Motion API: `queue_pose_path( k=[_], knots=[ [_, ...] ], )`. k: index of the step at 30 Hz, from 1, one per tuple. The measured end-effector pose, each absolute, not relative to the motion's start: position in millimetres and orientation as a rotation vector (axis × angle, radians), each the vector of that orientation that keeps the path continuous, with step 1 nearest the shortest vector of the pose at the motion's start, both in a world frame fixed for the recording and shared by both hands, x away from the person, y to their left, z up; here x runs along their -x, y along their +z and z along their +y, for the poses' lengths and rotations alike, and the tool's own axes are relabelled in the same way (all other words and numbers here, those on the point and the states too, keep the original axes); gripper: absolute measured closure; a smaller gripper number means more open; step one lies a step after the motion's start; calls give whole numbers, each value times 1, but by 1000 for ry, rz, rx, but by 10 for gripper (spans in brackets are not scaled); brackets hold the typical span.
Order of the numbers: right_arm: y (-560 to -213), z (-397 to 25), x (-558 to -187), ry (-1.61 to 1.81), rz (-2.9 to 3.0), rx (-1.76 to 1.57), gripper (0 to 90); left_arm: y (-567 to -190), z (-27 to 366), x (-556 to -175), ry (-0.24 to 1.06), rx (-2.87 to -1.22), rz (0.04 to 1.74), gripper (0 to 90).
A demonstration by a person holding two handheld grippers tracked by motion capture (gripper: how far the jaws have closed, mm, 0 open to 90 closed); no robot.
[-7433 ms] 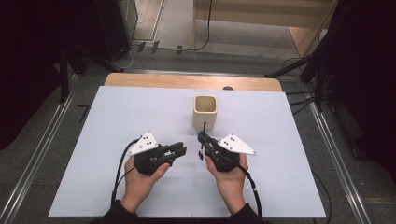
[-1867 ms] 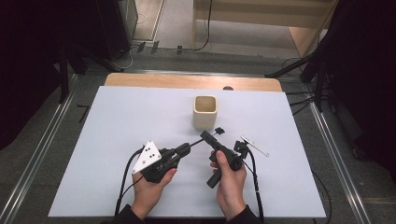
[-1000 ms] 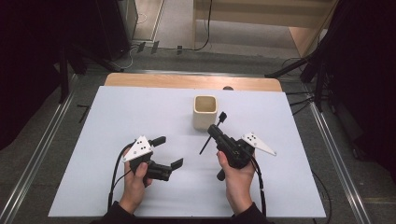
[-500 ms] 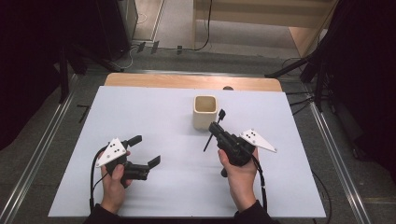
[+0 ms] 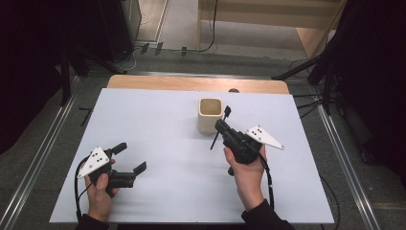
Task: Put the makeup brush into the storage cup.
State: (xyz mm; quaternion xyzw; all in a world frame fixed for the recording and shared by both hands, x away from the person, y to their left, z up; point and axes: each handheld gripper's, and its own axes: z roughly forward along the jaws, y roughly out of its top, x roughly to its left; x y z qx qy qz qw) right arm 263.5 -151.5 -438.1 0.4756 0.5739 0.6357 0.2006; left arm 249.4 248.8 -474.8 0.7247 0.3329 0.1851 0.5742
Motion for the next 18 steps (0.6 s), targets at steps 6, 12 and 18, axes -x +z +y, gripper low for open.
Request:
queue_pose_path(
  k=[6, 12, 18],
  knots=[
    [-433, -154, -269, 1762, 1600, -1314, 866, -477, 259, -246, 443, -1693, 793, 0],
    [-427, -155, -274, 1747, 1598, -1295, 866, -479, 266, -244, 460, -1688, 800, 0],
    [-422, -157, -280, 1740, 1579, -1290, 866, -480, 276, -243, 486, -1674, 819, 0]
  ],
)
